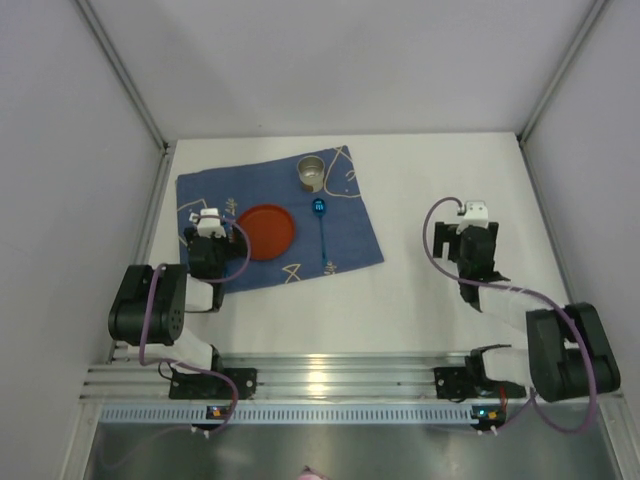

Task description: Set the dinner table for one person

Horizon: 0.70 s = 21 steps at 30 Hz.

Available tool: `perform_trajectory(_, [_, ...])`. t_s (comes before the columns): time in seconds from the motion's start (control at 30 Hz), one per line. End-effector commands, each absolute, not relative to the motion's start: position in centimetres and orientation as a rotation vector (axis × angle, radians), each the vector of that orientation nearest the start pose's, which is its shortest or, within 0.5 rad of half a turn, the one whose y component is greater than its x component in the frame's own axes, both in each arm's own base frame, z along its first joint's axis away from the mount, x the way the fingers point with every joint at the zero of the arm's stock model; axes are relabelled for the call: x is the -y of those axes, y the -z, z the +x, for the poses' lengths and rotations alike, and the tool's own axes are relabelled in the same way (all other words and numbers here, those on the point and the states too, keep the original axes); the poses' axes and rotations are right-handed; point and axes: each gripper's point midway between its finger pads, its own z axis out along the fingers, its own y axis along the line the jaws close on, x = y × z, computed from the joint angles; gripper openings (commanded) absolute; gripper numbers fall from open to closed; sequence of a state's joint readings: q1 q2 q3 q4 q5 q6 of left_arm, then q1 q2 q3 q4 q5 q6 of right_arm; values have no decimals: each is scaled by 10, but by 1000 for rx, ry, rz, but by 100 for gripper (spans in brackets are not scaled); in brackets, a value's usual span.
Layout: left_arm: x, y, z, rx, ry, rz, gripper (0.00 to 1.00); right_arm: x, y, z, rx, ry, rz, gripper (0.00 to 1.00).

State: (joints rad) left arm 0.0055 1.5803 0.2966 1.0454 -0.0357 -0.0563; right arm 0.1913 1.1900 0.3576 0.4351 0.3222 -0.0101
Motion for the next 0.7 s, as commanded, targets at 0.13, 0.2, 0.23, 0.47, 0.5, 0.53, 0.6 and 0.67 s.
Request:
perform_trajectory(0.13, [-6,-82,393,-1727,2,-75,98,-37,-109,399,-1826,-97,-25,100])
perform_trajectory(0.2, [-6,-82,393,-1729,1,-74,99,-40,-110,404,-1831,-135,-38,100])
perform_trajectory(0.23, [-6,-82,393,-1727,1,-74,98,-39,-114,404,-1815,-138,-34,100])
perform_trajectory(0.47, [-6,-82,393,-1727,2,-72,98,-14,-125,375,-1698,-45,22,100])
perform_trajectory(0.5, [-6,-82,393,-1729,2,-75,98,-8,-129,373,-1683,22,-30,100])
perform_trajectory(0.53, [-6,-82,393,-1729,1,-74,98,-6,-132,371,-1654,39,-75,100])
perform_trajectory(0.6, [-6,-83,393,-1726,1,-74,98,12,-135,374,-1632,34,16,100])
perform_trajectory(0.67, [-6,-82,393,-1727,3,-74,98,12,-137,374,-1596,19,10,100])
